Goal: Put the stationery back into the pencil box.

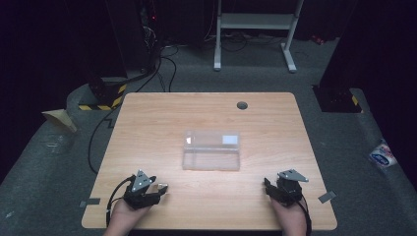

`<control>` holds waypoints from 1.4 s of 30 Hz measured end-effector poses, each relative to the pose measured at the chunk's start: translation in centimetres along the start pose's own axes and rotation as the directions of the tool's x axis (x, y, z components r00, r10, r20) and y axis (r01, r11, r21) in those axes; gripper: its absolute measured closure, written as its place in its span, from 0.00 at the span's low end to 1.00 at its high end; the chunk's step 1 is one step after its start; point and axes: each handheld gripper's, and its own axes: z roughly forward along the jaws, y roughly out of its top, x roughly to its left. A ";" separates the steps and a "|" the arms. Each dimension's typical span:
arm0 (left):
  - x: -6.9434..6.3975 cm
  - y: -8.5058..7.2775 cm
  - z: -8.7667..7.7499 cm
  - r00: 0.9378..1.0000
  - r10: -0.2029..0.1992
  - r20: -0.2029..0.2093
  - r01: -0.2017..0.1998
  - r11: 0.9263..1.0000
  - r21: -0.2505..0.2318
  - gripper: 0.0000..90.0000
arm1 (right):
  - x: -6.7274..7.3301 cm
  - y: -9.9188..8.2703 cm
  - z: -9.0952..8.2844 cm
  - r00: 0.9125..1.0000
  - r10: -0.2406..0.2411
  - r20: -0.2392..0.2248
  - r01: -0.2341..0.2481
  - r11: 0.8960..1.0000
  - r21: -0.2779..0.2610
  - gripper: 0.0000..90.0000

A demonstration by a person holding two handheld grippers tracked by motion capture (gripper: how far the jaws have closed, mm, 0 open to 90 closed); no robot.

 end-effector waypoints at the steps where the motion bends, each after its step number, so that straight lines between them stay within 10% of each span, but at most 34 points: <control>1: -0.1 0.0 0.1 1.000 -0.002 0.002 0.002 1.000 0.000 0.45 | 0.0 0.0 0.0 1.000 -0.001 -0.001 0.001 1.000 0.000 0.41; 42: -0.6 -0.4 1.0 1.000 -0.023 0.021 0.023 1.000 -0.010 0.56 | 0.0 0.0 0.0 1.000 -0.010 -0.012 0.010 1.000 -0.004 0.42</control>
